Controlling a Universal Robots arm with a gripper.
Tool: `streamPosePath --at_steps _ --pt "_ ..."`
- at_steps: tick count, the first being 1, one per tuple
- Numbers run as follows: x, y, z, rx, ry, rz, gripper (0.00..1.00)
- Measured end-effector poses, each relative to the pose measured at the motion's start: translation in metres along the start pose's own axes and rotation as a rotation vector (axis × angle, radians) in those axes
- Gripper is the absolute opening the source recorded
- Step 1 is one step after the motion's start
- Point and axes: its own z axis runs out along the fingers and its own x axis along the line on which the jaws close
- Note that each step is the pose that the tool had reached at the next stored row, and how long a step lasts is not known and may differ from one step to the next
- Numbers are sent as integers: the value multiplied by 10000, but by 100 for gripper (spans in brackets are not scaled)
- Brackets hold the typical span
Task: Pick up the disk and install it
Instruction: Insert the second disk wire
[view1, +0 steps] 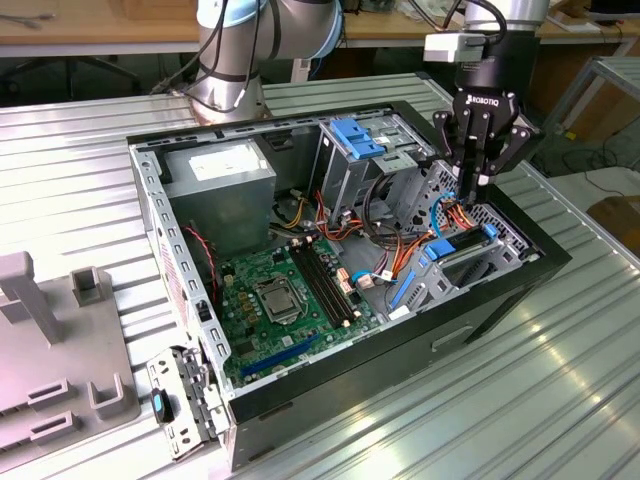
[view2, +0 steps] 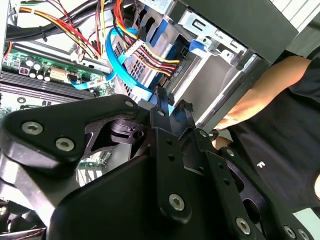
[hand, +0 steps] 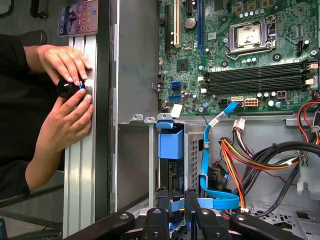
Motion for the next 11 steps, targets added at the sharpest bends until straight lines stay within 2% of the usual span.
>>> streamPosePath --at_steps 3,4,5,10,11 --pt "0 0 0 0 -1 1 27" --pt "0 0 0 0 -1 0 25" --pt "0 0 0 0 -1 0 19" --pt "11 -1 8 0 -2 0 16" --pt "39 -1 22 2 -36 -7 16"
